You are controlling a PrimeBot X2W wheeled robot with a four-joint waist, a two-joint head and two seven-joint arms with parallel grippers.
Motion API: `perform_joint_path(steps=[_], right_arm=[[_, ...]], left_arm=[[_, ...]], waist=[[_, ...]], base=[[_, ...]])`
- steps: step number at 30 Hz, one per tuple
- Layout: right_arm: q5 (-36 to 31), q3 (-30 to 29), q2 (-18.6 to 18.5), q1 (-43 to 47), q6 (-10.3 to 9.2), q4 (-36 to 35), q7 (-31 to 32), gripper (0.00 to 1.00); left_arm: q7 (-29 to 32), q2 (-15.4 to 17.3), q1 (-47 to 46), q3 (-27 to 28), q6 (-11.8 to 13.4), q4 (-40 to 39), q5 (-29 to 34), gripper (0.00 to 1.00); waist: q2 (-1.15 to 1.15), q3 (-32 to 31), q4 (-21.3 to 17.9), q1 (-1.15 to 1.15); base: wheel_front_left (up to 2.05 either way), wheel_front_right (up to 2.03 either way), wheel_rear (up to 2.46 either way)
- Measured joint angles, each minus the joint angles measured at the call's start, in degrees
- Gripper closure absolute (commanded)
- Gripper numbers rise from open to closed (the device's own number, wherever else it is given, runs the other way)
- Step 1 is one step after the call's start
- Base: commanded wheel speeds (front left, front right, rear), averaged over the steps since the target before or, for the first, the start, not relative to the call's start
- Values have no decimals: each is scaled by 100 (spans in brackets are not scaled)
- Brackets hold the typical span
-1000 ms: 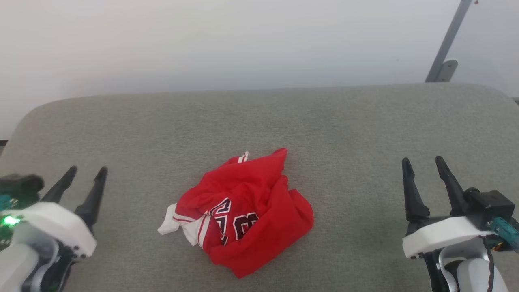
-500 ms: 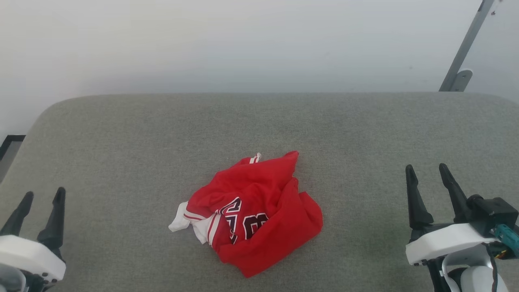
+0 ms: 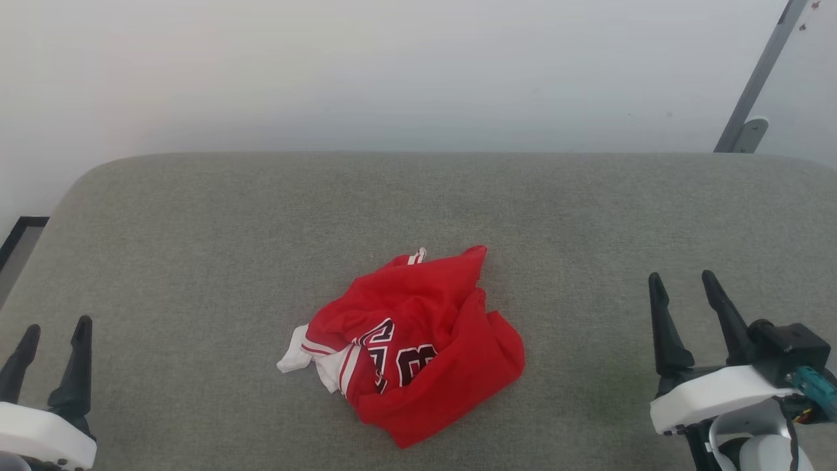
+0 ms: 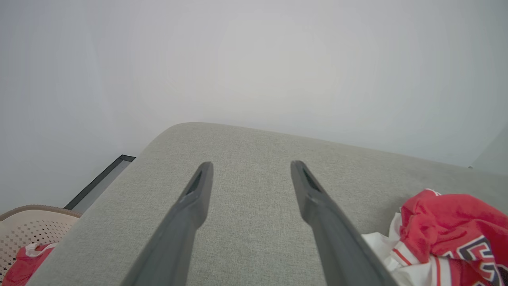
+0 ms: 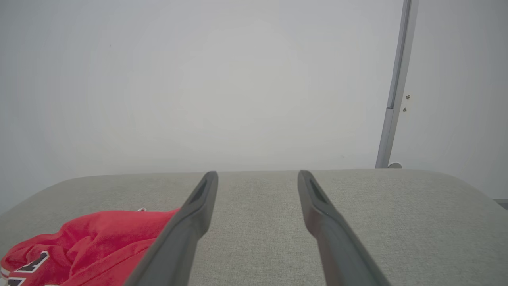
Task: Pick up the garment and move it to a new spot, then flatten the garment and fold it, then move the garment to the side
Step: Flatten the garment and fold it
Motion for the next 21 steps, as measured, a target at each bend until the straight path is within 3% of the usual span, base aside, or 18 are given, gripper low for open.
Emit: perform_joint_path(steps=[9,21], right_arm=[[74,377,-1,13,0,29,344,0],[469,1473,-293,-334,0,521,2458,0]], left_arm=[[0,-147,2,85,-122,47,100,0],[11,-304,-240,-86,-291,60,197,0]], waist=[[0,2,104,0],[0,194,604,0]], base=[[0,0,0],[0,0,0]])
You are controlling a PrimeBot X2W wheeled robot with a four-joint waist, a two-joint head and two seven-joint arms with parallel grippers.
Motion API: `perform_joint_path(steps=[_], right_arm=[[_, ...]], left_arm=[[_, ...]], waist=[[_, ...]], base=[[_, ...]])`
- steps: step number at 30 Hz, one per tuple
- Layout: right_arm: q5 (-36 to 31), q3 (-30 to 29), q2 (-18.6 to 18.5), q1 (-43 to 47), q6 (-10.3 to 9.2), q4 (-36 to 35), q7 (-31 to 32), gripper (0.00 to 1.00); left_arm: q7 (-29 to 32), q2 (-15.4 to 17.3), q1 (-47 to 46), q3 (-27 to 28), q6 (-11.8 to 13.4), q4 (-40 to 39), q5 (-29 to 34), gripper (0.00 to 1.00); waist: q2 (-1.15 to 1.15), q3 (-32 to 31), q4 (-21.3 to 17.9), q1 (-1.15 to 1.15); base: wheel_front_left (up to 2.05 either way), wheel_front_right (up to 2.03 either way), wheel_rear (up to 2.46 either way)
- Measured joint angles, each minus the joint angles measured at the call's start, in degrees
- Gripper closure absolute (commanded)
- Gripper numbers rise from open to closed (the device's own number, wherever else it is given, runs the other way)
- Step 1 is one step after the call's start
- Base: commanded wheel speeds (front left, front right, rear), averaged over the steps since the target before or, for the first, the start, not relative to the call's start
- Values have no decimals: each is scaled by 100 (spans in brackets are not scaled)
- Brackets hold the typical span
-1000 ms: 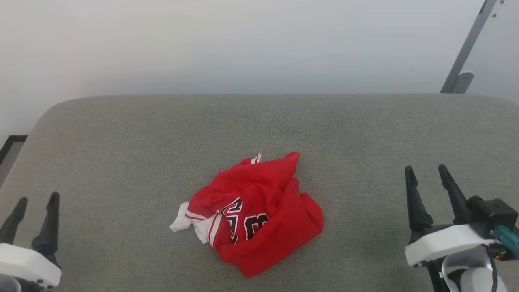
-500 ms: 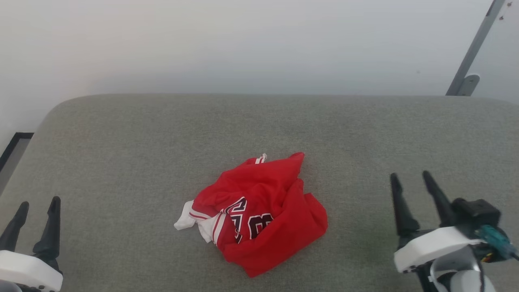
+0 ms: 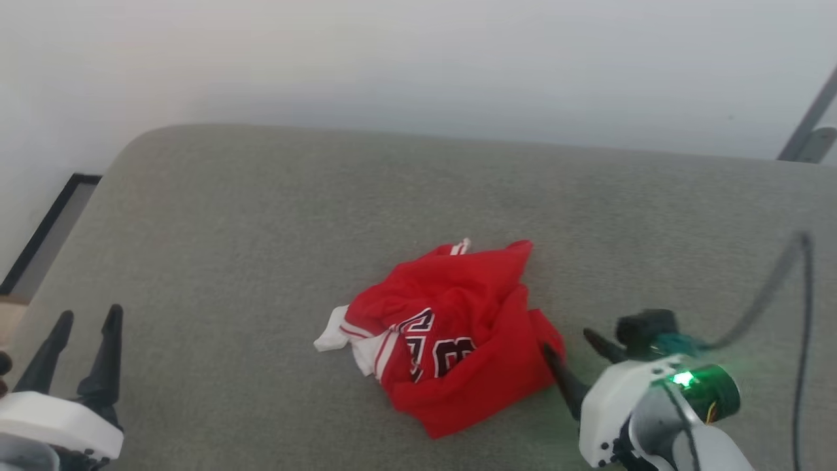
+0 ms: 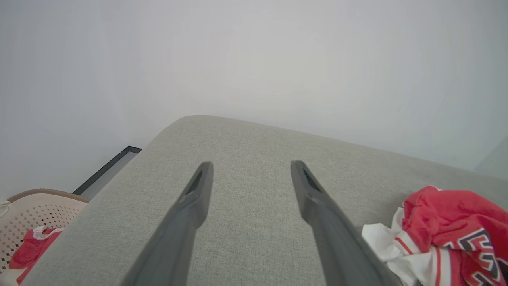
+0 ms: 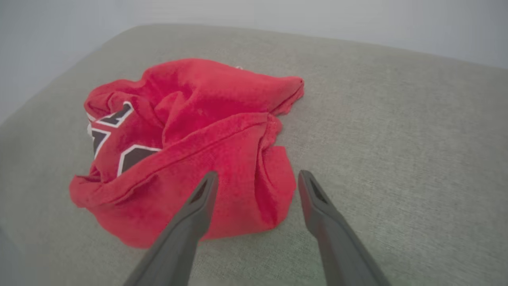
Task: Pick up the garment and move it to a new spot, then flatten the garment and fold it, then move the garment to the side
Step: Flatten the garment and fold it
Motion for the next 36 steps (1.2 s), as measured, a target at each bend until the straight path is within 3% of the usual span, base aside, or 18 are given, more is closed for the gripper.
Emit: perform_joint_path(steps=[8,14,15,16,17,24,36], right_arm=[[-108,358,-214,-507,0,415,1317,0],[-256,394,-194,-912,0,996,1692,0],[-296,407,-192,-975,0,1095,1702,41],[-344,413,-196,-1035,0,1172,1678,94],[-359,388,-188,-1093,0,1229,1627,100],[-366,146,-140,-1344,1,1365,1454,100],[-497,-956,-775,-1210,1,461,1857,100]], left_arm=[[21,-145,-327,-152,-163,143,13,0],[20,-235,-543,-229,-285,307,22,0],[19,-250,-577,-242,-297,333,38,0],[18,-265,-601,-253,-309,358,49,0],[16,-283,-619,-260,-331,381,51,0],[12,-327,-672,-193,-383,494,53,0],[-4,-355,-671,-21,-434,502,98,0]], waist=[[0,262,331,0],[0,474,540,0],[0,496,570,0],[0,512,596,0],[0,527,616,0],[0,564,591,0],[0,599,401,0]], base=[[0,0,0],[0,0,0],[0,0,0],[0,0,0],[0,0,0],[0,0,0],[0,0,0]])
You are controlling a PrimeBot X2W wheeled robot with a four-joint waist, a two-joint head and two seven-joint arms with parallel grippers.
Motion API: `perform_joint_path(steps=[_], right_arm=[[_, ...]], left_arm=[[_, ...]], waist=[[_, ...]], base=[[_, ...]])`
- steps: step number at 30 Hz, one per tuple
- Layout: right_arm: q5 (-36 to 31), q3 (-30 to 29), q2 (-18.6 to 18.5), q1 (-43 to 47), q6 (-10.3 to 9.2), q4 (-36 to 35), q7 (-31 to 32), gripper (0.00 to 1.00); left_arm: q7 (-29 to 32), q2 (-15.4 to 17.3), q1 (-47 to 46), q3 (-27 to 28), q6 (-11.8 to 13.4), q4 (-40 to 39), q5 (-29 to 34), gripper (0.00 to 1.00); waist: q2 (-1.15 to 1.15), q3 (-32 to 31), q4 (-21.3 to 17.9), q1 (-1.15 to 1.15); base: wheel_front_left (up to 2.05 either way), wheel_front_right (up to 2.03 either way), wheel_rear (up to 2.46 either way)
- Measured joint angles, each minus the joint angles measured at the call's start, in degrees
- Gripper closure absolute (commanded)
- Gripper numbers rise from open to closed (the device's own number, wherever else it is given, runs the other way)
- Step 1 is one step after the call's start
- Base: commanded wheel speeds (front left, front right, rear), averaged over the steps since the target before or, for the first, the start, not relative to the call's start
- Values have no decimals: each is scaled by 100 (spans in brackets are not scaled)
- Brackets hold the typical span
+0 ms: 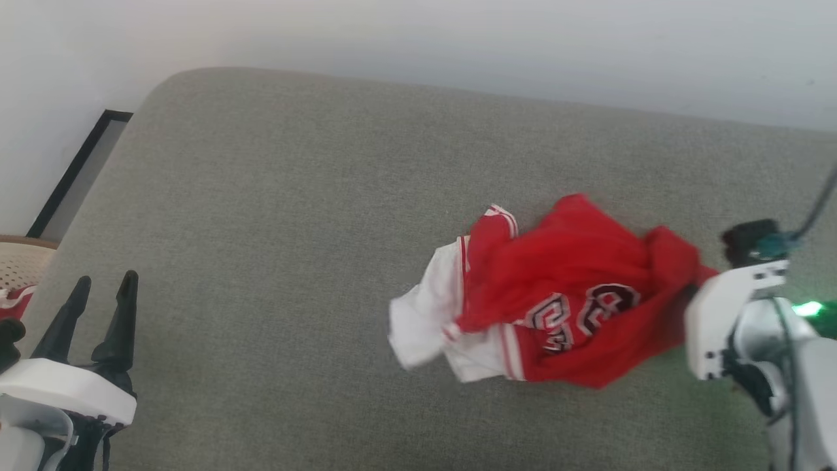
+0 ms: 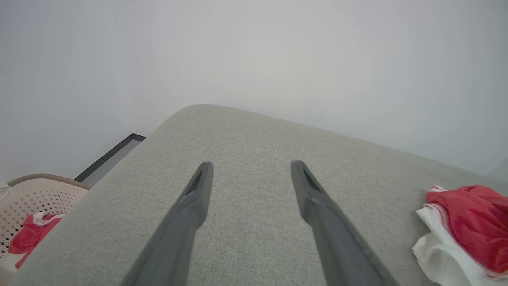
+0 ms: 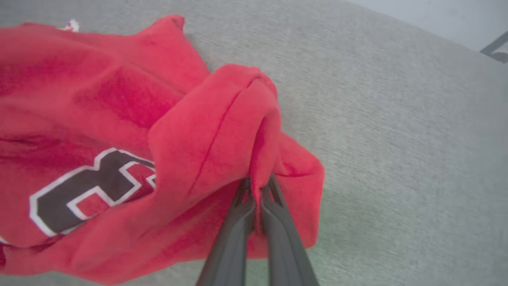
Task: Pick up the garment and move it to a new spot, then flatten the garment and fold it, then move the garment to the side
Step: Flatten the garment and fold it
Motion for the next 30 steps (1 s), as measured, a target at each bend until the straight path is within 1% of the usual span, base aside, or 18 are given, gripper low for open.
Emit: perform_joint_path(steps=[5,9,10,11,12,13,14,15,19,23,30], right_arm=[[-69,-578,-57,182,0,-89,175,100],[-121,-682,69,222,0,98,156,100],[-132,-673,88,219,0,183,156,97],[-113,-694,131,198,0,289,154,89],[-89,-694,170,175,-1,369,112,76],[-93,-675,181,146,-1,445,93,56],[-92,-680,189,109,-1,525,63,9],[-91,-687,202,68,-1,595,56,0],[-82,-678,226,-16,-1,713,-32,0],[-21,-680,236,-41,-1,656,-115,0],[100,-711,322,27,-1,121,-268,0]], left_arm=[[0,-18,-3,57,-40,-4,8,0],[-1,-35,-29,91,-52,18,9,0],[-1,-35,-48,91,-56,36,15,0],[-1,-35,-58,97,-74,51,16,0],[-1,-41,-73,104,-89,60,16,0],[-1,-47,-90,109,-91,70,16,0],[-1,-51,-106,111,-93,79,25,0],[-1,-52,-115,111,-93,89,35,0],[-2,-47,-121,109,-96,115,51,0],[-4,8,-123,112,-102,112,56,0],[38,196,-121,94,-103,35,66,0]], waist=[[0,77,-38,0],[0,137,-53,0],[0,149,-55,0],[0,159,-62,0],[0,166,-68,0],[0,170,-72,0],[0,171,-77,0],[0,170,-82,0],[0,142,-121,0],[0,104,-196,0],[0,15,-415,0]], base=[[0,0,0],[0,0,0],[0,0,0],[0,0,0],[0,0,0],[0,0,0],[0,0,0],[0,0,0],[0,0,0],[0,0,0],[0,0,0]])
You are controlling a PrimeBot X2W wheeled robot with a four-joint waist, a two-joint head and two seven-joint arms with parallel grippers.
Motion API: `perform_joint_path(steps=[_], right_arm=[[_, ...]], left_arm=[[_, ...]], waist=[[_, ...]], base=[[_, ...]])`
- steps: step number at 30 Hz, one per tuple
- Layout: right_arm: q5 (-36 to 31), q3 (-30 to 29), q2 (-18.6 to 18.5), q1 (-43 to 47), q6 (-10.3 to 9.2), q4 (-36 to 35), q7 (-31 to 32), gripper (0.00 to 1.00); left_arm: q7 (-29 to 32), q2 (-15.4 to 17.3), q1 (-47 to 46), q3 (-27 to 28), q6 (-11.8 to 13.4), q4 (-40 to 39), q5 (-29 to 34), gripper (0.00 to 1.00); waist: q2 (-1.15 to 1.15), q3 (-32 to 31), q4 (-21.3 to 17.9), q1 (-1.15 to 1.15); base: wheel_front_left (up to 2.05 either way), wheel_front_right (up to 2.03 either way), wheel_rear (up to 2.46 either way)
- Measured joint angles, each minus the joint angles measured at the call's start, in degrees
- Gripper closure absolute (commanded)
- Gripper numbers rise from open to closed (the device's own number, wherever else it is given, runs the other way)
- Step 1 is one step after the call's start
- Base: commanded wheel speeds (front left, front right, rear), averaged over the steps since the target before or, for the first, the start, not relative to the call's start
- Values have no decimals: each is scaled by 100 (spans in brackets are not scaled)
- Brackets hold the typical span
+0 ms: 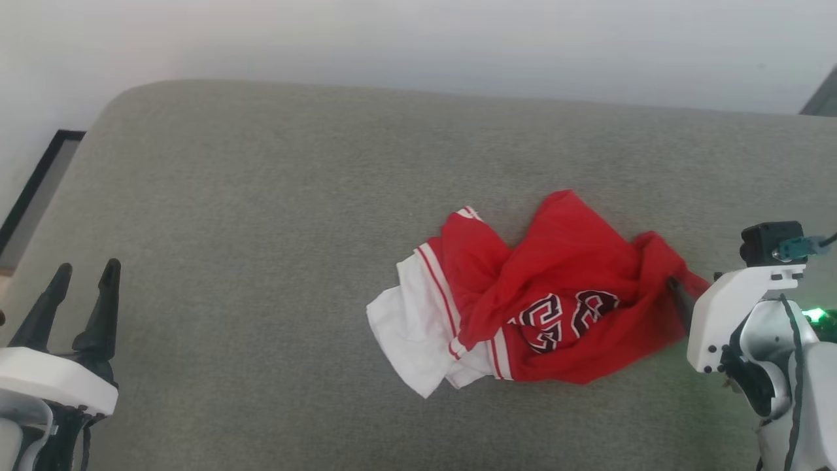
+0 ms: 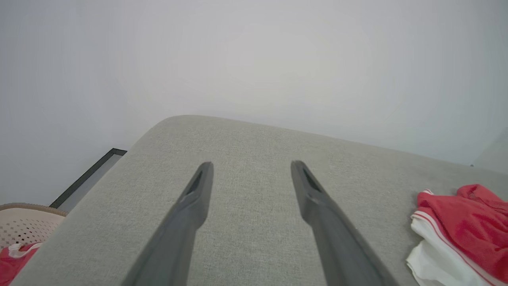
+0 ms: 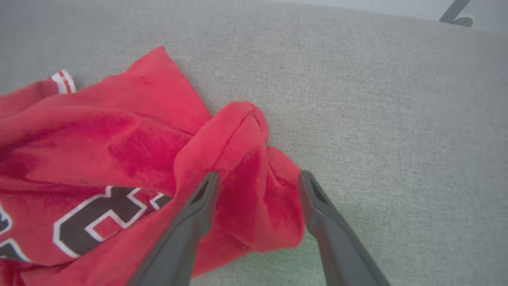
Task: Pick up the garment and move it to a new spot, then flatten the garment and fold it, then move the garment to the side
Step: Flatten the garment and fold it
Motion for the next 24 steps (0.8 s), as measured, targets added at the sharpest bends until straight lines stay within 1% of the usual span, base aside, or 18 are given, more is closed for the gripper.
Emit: perform_joint_path(steps=[6,9,13,14,15,18,24], right_arm=[[-38,-159,182,175,0,-608,-514,0],[-98,-257,320,288,0,-815,-798,0],[-204,-347,506,413,0,-1141,-1255,0],[-222,-370,548,443,0,-1204,-1361,0],[-291,-389,612,525,0,-1316,-1586,0],[-319,-416,683,640,0,-1410,-1847,0],[-259,-402,730,827,0,-1492,-2076,0]], left_arm=[[207,148,0,-14,0,-158,-62,0],[391,194,-3,-22,0,-309,-134,0],[677,347,-19,-71,0,-535,-319,0],[784,389,-21,-110,0,-600,-337,0],[1021,447,-39,-178,-8,-726,-476,0],[1367,586,-140,-287,-16,-942,-625,0],[2216,777,-420,-583,-16,-1223,-895,0]], waist=[[0,-78,-269,0],[0,-113,-415,0],[0,-149,-622,0],[0,-154,-678,0],[0,-162,-789,0],[0,-164,-953,0],[0,-129,-1254,0]], base=[[0,0,0],[0,0,0],[0,0,0],[0,0,0],[0,0,0],[0,0,0],[0,0,0]])
